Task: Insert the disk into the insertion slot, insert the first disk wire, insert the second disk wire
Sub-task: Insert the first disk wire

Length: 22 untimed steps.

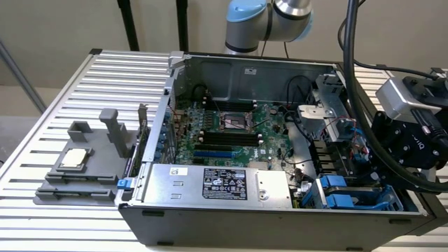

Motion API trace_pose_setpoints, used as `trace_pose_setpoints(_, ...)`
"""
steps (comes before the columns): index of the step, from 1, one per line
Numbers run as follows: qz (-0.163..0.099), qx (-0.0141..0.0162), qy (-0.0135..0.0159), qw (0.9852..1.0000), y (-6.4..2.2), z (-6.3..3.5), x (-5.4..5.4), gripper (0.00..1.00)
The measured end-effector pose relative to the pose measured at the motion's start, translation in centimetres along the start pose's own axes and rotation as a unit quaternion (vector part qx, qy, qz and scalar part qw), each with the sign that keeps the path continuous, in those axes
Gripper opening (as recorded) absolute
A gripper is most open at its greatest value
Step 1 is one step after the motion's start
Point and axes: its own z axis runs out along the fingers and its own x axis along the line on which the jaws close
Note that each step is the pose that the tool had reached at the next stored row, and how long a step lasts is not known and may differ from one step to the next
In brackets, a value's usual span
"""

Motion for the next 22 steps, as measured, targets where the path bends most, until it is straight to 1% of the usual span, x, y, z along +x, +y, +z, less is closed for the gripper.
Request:
trace_pose_setpoints(4, 0.000, 0.0001, -0.0001, 1.0000, -0.02, 0.01, 0.0, 0.16)
trace_pose_setpoints(5, 0.000, 0.0002, -0.0010, 1.0000, -0.04, 0.08, 0.0, 0.18)
trace_pose_setpoints(6, 0.000, 0.0000, -0.0008, 1.0000, -0.04, 0.06, 0.0, 0.18)
trace_pose_setpoints(7, 0.000, 0.0000, -0.0002, 1.0000, -0.02, -0.08, 0.0, 0.24)
trace_pose_setpoints(13, 0.000, 0.0000, -0.0001, 1.0000, 0.33, -2.09, 0.2, 0.24)
trace_pose_setpoints(15, 0.000, 0.0000, 0.0000, 1.0000, 0.82, -2.47, 0.3, 0.24)
trace_pose_setpoints(22, 0.000, 0.0017, -0.0001, 1.0000, 3.38, -3.25, 0.8, 0.24)
